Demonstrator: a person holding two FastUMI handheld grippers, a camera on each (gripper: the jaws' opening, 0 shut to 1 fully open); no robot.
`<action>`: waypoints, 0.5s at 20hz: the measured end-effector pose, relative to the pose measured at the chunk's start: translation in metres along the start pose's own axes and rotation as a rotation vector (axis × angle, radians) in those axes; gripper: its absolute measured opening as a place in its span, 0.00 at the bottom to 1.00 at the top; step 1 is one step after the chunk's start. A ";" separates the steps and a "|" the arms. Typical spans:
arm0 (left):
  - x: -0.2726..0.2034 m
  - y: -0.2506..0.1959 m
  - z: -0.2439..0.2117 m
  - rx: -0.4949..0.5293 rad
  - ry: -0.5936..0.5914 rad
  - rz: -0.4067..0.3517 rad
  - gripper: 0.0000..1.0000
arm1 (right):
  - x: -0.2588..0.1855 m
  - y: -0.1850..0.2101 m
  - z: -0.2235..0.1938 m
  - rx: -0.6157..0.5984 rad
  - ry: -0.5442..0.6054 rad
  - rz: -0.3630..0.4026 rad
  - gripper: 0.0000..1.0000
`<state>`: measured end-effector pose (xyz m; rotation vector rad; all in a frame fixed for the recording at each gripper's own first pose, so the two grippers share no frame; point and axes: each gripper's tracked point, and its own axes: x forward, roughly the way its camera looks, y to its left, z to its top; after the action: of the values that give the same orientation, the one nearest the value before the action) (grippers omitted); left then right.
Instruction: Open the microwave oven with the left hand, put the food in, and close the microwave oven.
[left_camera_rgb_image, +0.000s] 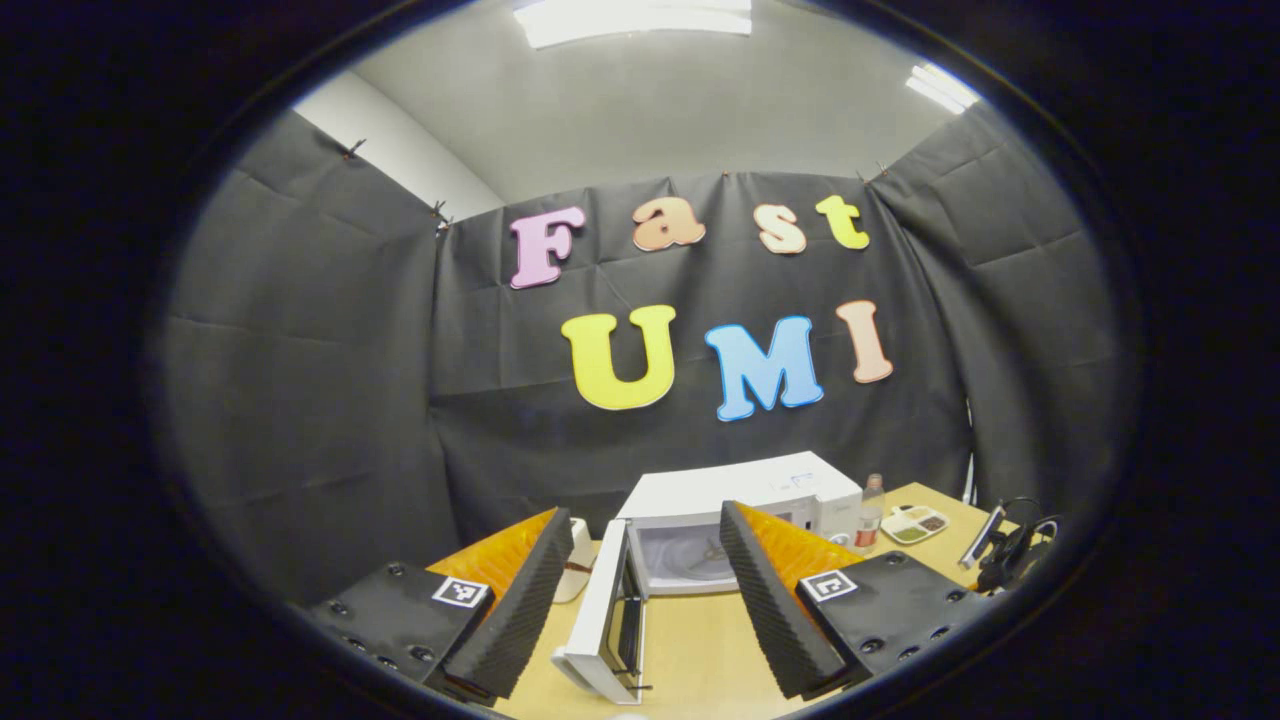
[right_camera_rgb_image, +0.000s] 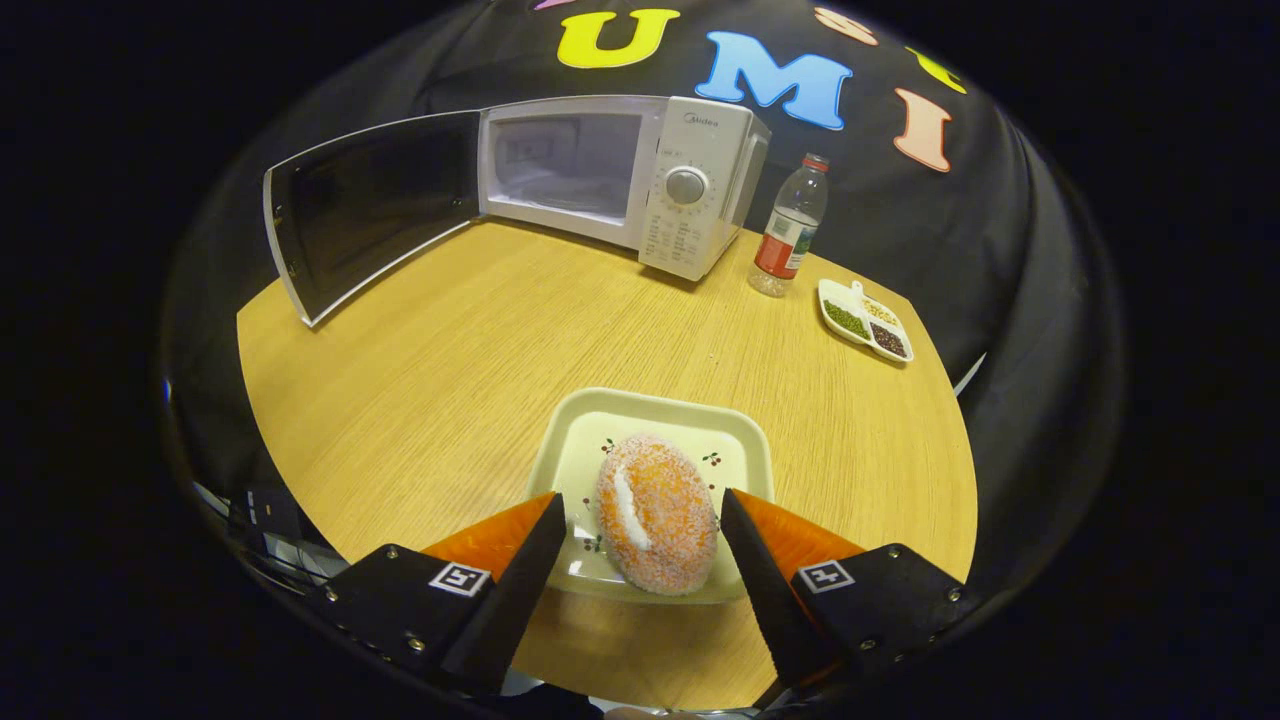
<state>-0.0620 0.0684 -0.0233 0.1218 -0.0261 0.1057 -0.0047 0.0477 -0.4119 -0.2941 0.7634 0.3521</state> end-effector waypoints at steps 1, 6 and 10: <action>0.001 -0.002 0.001 0.001 0.000 -0.001 1.00 | 0.006 0.001 -0.002 0.000 0.011 0.005 0.96; 0.008 -0.006 0.003 0.010 0.002 -0.009 0.94 | 0.025 0.001 -0.004 -0.002 0.040 0.020 0.96; 0.012 -0.005 0.001 0.024 0.011 -0.010 0.94 | 0.031 -0.001 -0.003 -0.007 0.043 0.034 0.89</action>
<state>-0.0491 0.0642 -0.0225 0.1450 -0.0136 0.0970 0.0149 0.0517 -0.4354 -0.2965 0.8100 0.3821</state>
